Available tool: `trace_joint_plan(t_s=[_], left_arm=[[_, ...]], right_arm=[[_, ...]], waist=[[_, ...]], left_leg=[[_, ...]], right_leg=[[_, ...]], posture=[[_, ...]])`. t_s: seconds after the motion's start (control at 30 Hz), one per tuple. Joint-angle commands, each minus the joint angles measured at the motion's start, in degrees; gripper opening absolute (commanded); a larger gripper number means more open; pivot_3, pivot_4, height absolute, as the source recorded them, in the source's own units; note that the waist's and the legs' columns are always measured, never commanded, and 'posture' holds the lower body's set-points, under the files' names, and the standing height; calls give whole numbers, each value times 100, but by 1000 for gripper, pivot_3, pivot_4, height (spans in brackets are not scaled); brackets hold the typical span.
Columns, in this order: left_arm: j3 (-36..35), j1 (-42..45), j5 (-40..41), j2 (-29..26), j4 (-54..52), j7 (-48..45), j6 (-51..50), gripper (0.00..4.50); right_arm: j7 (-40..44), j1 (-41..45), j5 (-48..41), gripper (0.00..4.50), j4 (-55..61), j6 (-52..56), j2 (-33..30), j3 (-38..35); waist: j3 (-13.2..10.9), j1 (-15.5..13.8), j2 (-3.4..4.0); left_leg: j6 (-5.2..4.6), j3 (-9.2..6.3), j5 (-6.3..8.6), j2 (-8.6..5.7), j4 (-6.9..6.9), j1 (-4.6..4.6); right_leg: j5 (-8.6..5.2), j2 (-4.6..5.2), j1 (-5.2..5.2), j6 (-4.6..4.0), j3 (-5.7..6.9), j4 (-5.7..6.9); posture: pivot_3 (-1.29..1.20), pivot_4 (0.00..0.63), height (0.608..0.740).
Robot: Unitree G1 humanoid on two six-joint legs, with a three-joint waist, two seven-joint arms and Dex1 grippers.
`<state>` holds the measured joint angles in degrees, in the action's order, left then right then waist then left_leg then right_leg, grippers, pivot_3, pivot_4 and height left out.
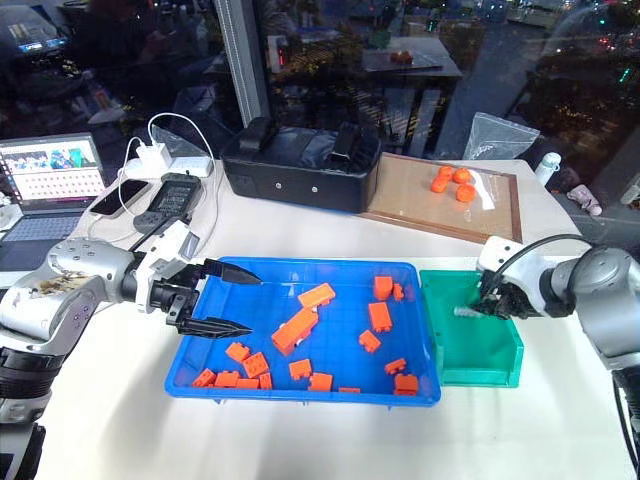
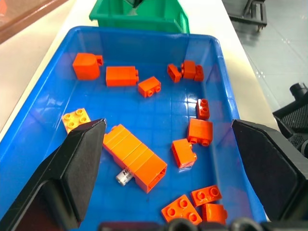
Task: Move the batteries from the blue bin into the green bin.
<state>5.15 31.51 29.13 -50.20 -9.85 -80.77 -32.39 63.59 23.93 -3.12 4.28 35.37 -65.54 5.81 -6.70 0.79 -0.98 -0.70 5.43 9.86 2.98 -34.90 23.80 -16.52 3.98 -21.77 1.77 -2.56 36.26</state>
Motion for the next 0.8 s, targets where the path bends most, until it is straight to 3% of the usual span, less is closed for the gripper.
trace_joint_plan(t_s=[0.03,0.13,0.27,0.37,0.57,0.8], left_arm=[[-79,-11,-89,-213,-7,-95,149,4500],[-86,-138,-226,-394,22,-102,226,4500],[-141,-349,-375,-661,76,-145,362,4500],[-189,-456,-384,-777,53,-168,392,4500],[-356,-712,-365,-972,-61,-87,326,4500],[-560,-990,-285,-985,-353,110,166,4500]], right_arm=[[-45,420,-14,3579,220,-50,29,-147],[89,941,-359,4389,528,100,437,-60],[258,1484,-827,4389,1140,292,1477,522],[379,1598,-536,4389,1124,-114,1910,1199],[597,2196,78,4389,85,-1265,2902,2315],[863,2805,552,4389,-1389,-2372,3793,2898]], waist=[[0,1,0],[-1,14,2],[-1,47,2],[-3,-23,-3],[-5,-97,-4],[-3,-68,-10]], left_leg=[[0,0,0,1,-2,0],[0,-1,0,2,1,0],[0,-17,0,12,5,-1],[1,-20,0,38,1,3],[2,22,0,51,-15,9],[5,38,-2,72,-20,6]], right_leg=[[0,-1,-1,0,0,0],[0,-2,-5,0,-2,0],[2,-23,-7,-4,-13,0],[10,-52,-10,-19,-10,-2],[12,-54,-40,-30,-1,0],[21,-66,-36,-47,1,36]], posture=[[0,150,735],[0,150,735],[0,150,735],[0,150,735],[0,150,735],[0,150,735]])
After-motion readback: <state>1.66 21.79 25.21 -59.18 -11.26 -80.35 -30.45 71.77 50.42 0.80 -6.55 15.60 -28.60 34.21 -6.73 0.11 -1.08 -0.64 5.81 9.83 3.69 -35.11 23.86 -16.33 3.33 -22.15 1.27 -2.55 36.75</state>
